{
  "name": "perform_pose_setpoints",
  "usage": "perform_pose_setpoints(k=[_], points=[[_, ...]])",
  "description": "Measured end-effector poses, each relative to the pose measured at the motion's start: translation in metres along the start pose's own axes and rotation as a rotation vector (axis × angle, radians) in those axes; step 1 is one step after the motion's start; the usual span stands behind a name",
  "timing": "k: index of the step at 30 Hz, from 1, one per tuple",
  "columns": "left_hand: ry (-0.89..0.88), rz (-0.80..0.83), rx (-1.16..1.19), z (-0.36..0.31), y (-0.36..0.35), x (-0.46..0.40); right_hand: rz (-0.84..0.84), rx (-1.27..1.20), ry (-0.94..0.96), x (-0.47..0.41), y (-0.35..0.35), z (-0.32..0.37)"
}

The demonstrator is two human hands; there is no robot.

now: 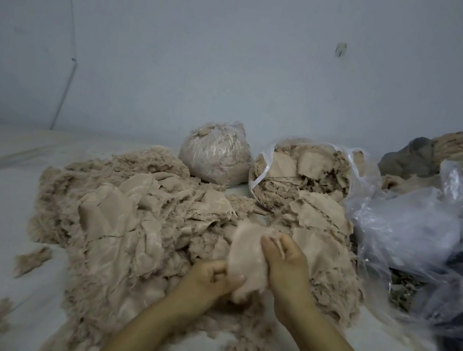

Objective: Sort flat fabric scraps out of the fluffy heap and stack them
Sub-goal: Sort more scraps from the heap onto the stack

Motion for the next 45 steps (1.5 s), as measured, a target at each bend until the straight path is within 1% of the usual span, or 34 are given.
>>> perform_pose_setpoints(k=[3, 7, 10, 11, 13, 14, 15, 16, 17, 18, 19, 21, 22, 24, 25, 28, 30, 33, 35, 37, 39, 41, 42, 43, 45], points=[[-0.023, -0.12, -0.111, 0.002, 0.004, -0.005, -0.157, -0.027, -0.009, -0.007, 0.015, -0.01], [-0.038, -0.139, -0.204, 0.005, 0.004, -0.011, -0.273, 0.021, 0.027, -0.008, 0.027, -0.014], [-0.036, -0.243, -0.285, 0.011, 0.019, -0.011, -0.425, 0.099, 0.059, -0.024, 0.059, -0.004], [-0.049, -0.277, -0.33, 0.015, 0.027, -0.009, -0.414, 0.178, 0.048, -0.031, 0.072, -0.001], [-0.069, -0.34, -0.444, 0.018, 0.038, -0.006, -0.289, 0.502, -0.025, -0.044, 0.094, 0.001], [-0.05, -0.385, -0.472, 0.018, 0.04, -0.005, -0.231, 0.706, -0.073, -0.046, 0.1, 0.0], [-0.011, -0.425, -0.473, 0.019, 0.042, -0.007, -0.217, 0.866, -0.077, -0.045, 0.101, 0.001], [0.059, -0.441, -0.487, 0.019, 0.042, -0.009, -0.226, 0.947, -0.015, -0.041, 0.096, 0.004], [0.125, -0.429, -0.521, 0.02, 0.041, -0.011, -0.217, 0.95, 0.082, -0.035, 0.086, 0.007], [0.194, -0.397, -0.539, 0.02, 0.039, -0.013, -0.168, 0.884, 0.164, -0.029, 0.074, 0.007], [0.239, -0.367, -0.5, 0.022, 0.037, -0.015, -0.065, 0.796, 0.16, -0.021, 0.058, 0.004], [0.305, -0.336, -0.245, 0.024, 0.032, -0.014, 0.173, 0.649, 0.006, -0.005, 0.025, -0.013], [0.32, -0.326, -0.104, 0.026, 0.03, -0.013, 0.246, 0.633, -0.08, 0.0, 0.012, -0.024], [0.322, -0.305, 0.045, 0.026, 0.03, -0.012, 0.293, 0.686, -0.179, 0.003, -0.003, -0.039], [0.329, -0.292, 0.082, 0.024, 0.03, -0.01, 0.279, 0.661, -0.215, 0.003, -0.006, -0.046], [0.369, -0.309, 0.144, 0.02, 0.036, -0.003, 0.169, 0.342, -0.323, 0.002, -0.009, -0.056], [0.396, -0.372, 0.176, 0.02, 0.044, 0.001, 0.084, 0.147, -0.388, 0.0, -0.007, -0.056], [0.411, -0.482, 0.345, 0.02, 0.049, 0.003, 0.018, -0.145, -0.441, -0.003, -0.006, -0.052], [0.407, -0.501, 0.373, 0.017, 0.044, 0.0, 0.004, -0.197, -0.433, -0.002, -0.006, -0.052], [0.392, -0.519, 0.328, 0.017, 0.041, -0.002, -0.014, -0.219, -0.426, -0.001, -0.009, -0.054], [0.403, -0.429, 0.329, 0.017, 0.039, -0.004, -0.099, -0.287, -0.448, -0.003, -0.007, -0.056], [0.439, -0.314, 0.244, 0.017, 0.038, -0.004, -0.175, -0.226, -0.445, -0.007, 0.0, -0.054], [0.432, -0.312, 0.183, 0.017, 0.039, -0.003, -0.16, -0.137, -0.413, -0.009, 0.003, -0.053], [0.396, -0.342, 0.162, 0.015, 0.04, -0.002, -0.105, 0.009, -0.355, -0.008, 0.004, -0.05], [0.333, -0.409, 0.181, 0.014, 0.042, -0.003, 0.013, 0.417, -0.137, -0.002, -0.001, -0.041]])
Point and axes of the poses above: each hand's wrist, its own x-axis away from the middle knuckle, its own y-axis out of the back of the hand, z = x × y, the point moved 3 cm from there along -x, towards the middle knuckle, and after that the axes turned 5 degrees about y, right-handed, at the moved point
